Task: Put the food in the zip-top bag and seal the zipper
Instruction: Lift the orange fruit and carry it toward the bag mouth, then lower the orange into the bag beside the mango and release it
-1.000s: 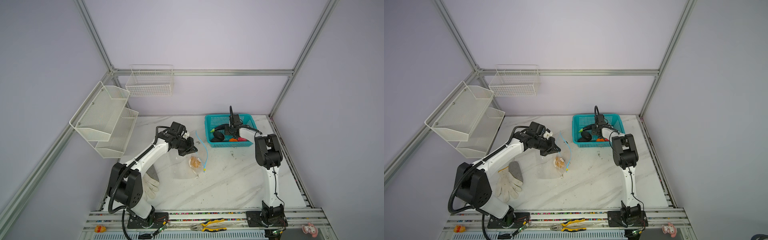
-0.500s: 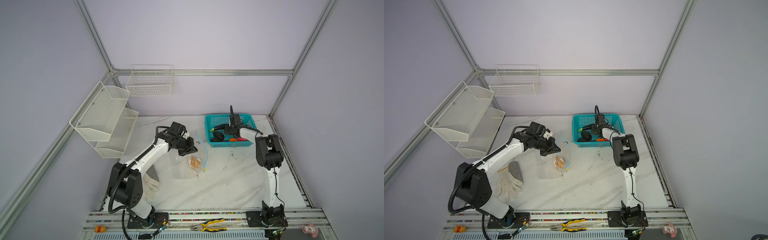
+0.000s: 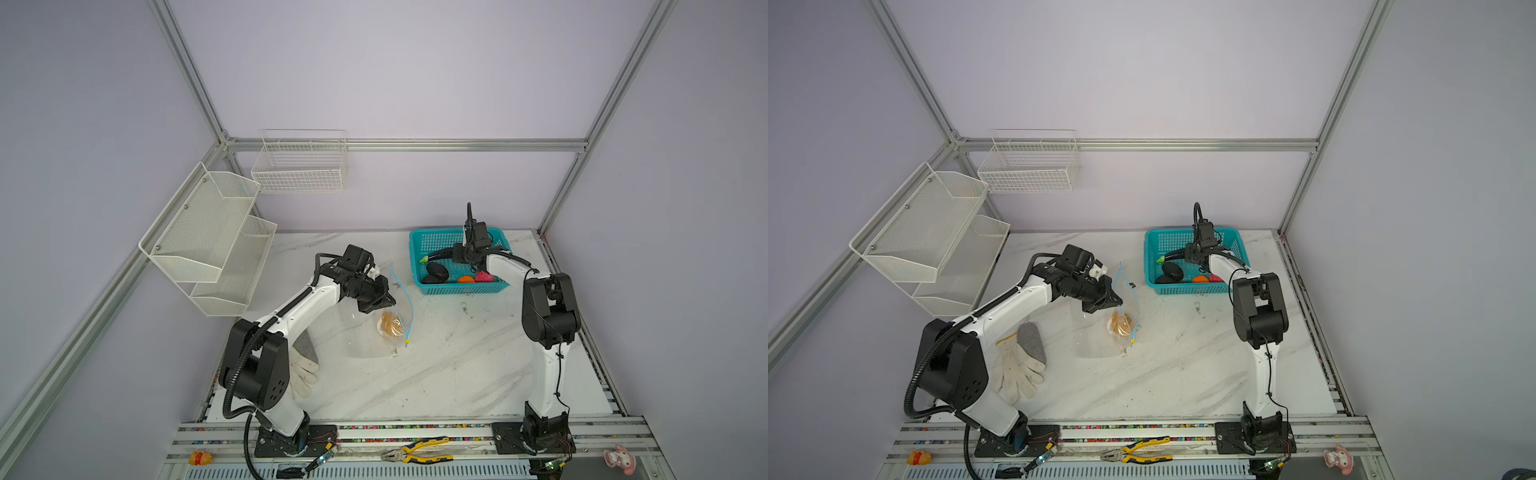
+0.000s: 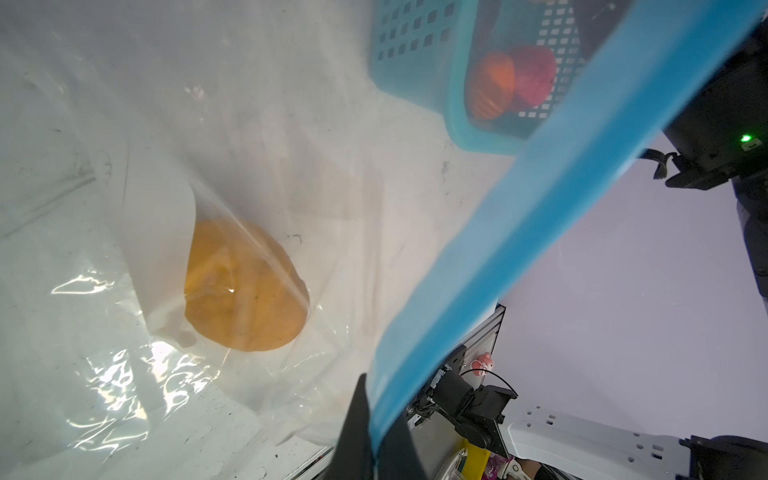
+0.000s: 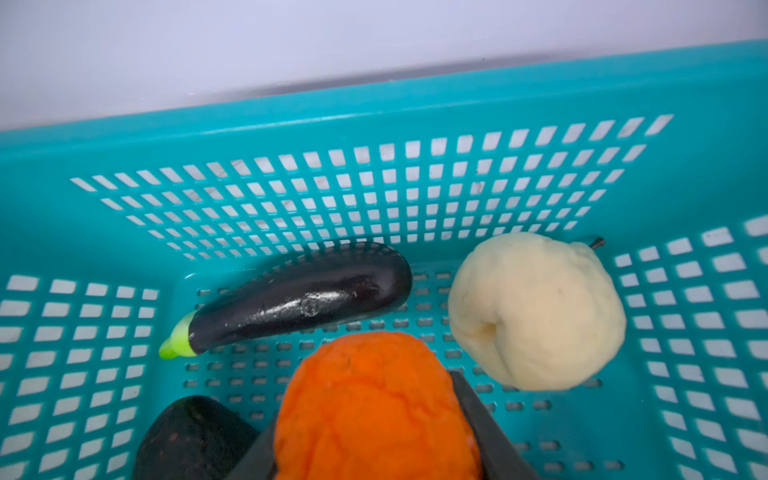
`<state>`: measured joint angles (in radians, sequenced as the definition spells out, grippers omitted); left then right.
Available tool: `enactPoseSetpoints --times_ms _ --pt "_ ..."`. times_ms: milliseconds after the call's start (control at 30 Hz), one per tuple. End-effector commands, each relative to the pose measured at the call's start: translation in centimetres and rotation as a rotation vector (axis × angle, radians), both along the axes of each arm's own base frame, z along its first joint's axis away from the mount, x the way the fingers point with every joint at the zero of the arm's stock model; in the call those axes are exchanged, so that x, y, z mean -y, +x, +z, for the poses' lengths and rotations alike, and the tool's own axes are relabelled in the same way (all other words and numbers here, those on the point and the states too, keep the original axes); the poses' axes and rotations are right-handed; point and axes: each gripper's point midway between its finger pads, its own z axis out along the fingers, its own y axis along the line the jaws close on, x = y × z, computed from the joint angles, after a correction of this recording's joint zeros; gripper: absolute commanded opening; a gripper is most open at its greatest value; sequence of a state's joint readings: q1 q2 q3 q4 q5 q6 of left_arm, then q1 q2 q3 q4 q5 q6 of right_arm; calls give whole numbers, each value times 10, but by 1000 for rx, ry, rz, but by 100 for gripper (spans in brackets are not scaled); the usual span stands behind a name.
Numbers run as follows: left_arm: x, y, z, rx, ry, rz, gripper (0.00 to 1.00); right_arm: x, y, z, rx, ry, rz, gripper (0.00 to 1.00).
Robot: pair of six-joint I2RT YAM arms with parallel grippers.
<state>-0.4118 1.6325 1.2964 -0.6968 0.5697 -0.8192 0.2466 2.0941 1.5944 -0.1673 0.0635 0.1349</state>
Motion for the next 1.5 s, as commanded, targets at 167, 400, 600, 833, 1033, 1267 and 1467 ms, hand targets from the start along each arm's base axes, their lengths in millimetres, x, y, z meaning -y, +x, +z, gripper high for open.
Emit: enactPoseSetpoints --times_ms 167,400,600,833,1033,1267,1467 --pt "7 11 23 64 -43 -15 0 -13 -27 57 66 131 61 27" --pt "10 15 25 61 -51 -11 0 -80 -107 122 119 298 297 28" --pt "12 19 32 65 -65 -9 0 -148 -196 151 159 479 580 28" --pt "14 18 37 64 -76 -3 0 -208 -254 145 153 555 791 27" --pt "9 13 46 82 -77 10 0 -237 -272 112 79 552 850 27" --pt "8 8 52 84 -91 11 0 -233 -268 70 19 472 823 27" --pt "7 3 62 98 -106 12 0 -225 -266 53 -2 420 792 27"
